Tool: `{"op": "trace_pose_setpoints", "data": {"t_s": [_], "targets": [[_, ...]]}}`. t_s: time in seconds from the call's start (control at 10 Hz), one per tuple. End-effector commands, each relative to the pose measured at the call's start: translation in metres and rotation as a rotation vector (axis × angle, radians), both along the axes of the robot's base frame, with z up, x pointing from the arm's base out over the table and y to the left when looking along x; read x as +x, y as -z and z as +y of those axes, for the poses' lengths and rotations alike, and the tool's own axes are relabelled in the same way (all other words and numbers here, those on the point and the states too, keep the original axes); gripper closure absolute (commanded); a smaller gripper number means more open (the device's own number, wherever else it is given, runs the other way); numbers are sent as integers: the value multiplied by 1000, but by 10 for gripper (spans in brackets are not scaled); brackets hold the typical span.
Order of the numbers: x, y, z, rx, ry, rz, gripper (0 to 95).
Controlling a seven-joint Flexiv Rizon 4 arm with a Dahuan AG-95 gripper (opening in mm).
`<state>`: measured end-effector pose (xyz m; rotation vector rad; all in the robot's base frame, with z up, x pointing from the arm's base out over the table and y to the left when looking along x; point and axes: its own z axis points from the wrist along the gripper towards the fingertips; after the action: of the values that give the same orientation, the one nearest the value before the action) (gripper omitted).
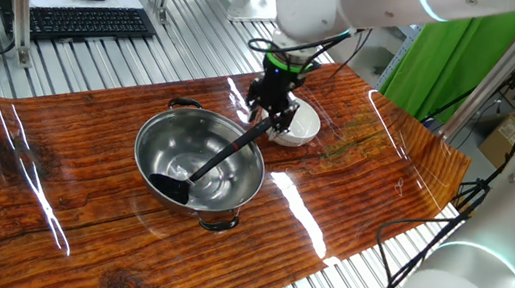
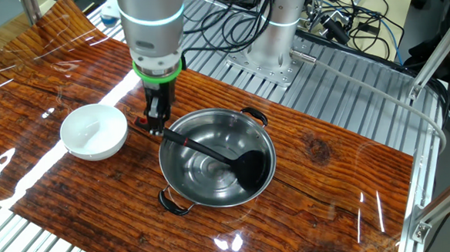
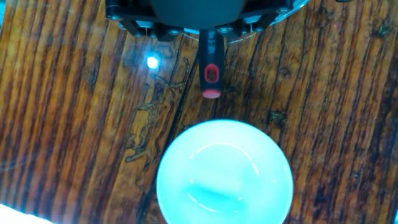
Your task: Scoop water with a large spoon from one bowl to another
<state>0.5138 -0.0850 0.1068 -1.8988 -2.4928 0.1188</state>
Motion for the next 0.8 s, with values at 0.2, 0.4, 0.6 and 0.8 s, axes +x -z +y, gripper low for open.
{"op": "trace_pose_setpoints", "data": {"t_s": [0.2,0.4,0.6,0.8], "targets": [[2,6,2,-12,6,-4,380],[3,9,-1,-13,-3,-6,380],[3,12,-5,-10,-5,-13,380],[4,14,-5,-15,-2,-17,380]]}}
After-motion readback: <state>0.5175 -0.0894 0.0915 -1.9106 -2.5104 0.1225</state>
